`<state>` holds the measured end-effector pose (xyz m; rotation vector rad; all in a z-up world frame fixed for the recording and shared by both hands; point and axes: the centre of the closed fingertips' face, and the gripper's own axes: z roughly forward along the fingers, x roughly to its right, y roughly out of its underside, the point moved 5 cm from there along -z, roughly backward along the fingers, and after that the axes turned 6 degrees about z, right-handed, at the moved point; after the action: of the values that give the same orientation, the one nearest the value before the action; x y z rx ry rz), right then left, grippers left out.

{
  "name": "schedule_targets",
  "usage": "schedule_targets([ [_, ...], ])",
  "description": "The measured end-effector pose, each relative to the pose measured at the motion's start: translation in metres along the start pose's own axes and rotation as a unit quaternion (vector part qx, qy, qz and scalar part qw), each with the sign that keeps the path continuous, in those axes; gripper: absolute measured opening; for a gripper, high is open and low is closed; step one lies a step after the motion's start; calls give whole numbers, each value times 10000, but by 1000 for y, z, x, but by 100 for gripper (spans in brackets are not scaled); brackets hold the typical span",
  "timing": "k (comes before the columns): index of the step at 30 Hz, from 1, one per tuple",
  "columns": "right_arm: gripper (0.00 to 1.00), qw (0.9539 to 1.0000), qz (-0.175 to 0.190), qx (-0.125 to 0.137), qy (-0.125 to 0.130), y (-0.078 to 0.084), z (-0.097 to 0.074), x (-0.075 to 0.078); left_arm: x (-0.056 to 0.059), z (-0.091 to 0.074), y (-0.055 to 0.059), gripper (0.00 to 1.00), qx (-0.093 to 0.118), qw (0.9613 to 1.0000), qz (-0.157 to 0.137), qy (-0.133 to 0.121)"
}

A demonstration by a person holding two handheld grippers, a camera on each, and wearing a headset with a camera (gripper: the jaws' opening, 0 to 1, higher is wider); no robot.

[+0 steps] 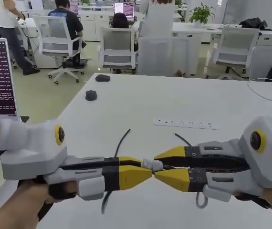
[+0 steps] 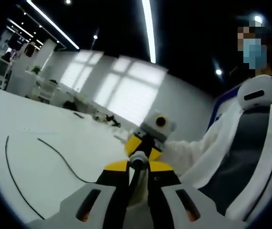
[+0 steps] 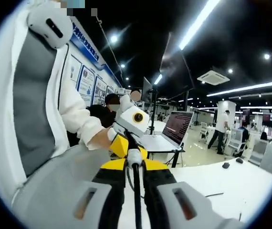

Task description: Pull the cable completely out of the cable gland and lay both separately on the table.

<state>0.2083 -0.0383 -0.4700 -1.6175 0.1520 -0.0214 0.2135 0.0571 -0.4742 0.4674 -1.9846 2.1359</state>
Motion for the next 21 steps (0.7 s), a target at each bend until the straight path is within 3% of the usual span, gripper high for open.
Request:
schedule_targets([
  [2,12,9994,294,-198,-7,6,0,3,2,0,-3,13,68,9998,173,6],
  [4,13,9996,181,-191,56,8,-3,6,3,-1,-5,14,89,9995,314,6],
  [6,8,9995,324,22,9,4,-6,5,1,-2,-4,14,1,9987,501,-63],
  [9,8,9991,425,-45,0,4,-10,6,0,-4,-3,14,-41,9978,656,-105],
  [11,4,9998,167,-147,7,5,-12,7,0,-4,-1,14,-70,9962,862,-123],
  [18,2,9994,342,-74,-59,7,-13,2,1,0,-2,16,4,9864,1631,-219],
  [21,2,9994,313,-5,-118,6,-12,-2,0,4,-5,31,106,9858,1665,-208],
])
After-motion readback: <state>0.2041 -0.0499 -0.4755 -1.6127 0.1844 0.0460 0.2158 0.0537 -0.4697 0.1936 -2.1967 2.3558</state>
